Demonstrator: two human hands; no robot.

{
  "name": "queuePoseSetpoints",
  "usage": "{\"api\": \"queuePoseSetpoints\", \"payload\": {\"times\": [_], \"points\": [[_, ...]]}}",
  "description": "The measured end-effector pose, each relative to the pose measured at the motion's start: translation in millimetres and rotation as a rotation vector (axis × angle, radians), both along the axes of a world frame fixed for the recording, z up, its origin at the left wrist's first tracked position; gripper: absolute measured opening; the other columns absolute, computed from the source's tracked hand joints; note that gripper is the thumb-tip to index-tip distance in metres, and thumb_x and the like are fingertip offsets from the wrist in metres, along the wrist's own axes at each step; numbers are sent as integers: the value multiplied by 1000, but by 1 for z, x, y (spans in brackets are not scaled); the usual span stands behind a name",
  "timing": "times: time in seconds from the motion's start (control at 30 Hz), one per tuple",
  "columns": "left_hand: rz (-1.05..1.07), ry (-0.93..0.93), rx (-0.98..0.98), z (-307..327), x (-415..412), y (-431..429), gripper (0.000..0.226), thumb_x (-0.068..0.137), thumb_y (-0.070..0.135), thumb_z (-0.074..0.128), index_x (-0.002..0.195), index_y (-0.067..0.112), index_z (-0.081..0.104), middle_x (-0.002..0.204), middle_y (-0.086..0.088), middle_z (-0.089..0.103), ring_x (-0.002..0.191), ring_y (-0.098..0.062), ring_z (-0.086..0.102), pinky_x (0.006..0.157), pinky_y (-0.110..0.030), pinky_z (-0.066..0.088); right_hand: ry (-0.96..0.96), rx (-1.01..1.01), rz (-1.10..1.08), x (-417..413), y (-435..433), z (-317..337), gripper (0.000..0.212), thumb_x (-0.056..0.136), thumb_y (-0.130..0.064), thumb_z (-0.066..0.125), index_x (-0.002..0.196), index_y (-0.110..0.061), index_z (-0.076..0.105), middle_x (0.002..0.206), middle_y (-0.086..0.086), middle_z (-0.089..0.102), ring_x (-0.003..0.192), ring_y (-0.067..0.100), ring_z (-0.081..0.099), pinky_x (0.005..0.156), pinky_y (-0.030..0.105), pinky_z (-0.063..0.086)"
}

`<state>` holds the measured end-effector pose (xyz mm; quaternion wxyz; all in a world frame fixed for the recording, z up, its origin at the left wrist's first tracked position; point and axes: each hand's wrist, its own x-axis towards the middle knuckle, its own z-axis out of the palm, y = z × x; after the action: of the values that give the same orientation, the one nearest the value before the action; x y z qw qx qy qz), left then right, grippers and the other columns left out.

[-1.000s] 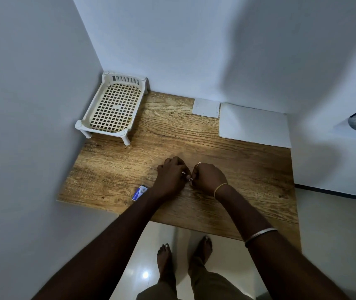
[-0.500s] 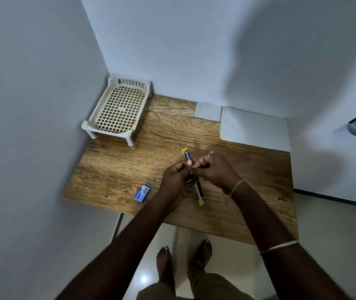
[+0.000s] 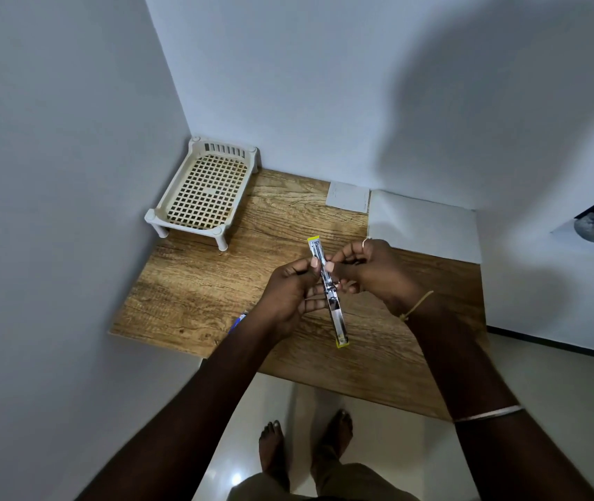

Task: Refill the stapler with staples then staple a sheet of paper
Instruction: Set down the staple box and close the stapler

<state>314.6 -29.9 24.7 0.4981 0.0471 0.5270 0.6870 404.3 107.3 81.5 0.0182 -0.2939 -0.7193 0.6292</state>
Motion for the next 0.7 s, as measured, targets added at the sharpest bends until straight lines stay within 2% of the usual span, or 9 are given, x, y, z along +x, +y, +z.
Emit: {"api": "queuePoseSetpoints", "payload": {"times": [0.07,0.13,0.2,0.33,0.43,0.57,0.7], "points": [[1,-12,6,4,-2,2,22,104,22,52,110,9,69,92,-8,77,80,-23,77,62,-34,62,75,235,4,1,1,6,10,85,-10,78,88,-8,69,78,6,72,62,16,64,57,28,52],[0,-22,18,9,-4,2,20,103,23,54,106,11,70,89,-3,78,78,-22,77,63,-36,63,131,515,83,3,3,13,12,82,-14,80,91,-18,72,83,-5,73,69,3,65,64,17,51],[-5,-33,28,14,-5,2,20,102,24,56,106,10,69,86,-3,77,76,-21,77,60,-35,62,133,667,190,5,4,21,18,80,-15,81,94,-25,75,85,-9,73,70,0,65,65,17,52],[-28,-18,32,22,-8,2,24,101,26,58,111,7,69,80,-5,72,72,-20,76,55,-34,61,116,755,291,3,4,31,22,79,-17,83,99,-26,79,84,-6,73,71,8,68,68,32,57],[-39,-1,27,27,-7,3,36,100,25,58,123,-2,64,79,-5,70,71,-20,75,61,-39,62,111,817,314,0,5,36,18,78,-22,84,96,-26,79,85,-7,74,72,5,65,71,34,56],[-44,-26,25,29,-7,2,31,100,23,58,118,-2,65,81,-9,72,70,-21,76,61,-41,64,89,830,378,-1,6,43,18,79,-23,81,96,-25,79,85,-7,74,73,4,66,71,35,57],[-52,-74,16,31,-7,1,38,93,26,64,117,-3,65,86,-13,74,66,-22,74,58,-41,64,91,936,504,-2,6,53,18,83,-28,72,100,-27,77,83,-7,72,72,9,65,69,37,55]]}}
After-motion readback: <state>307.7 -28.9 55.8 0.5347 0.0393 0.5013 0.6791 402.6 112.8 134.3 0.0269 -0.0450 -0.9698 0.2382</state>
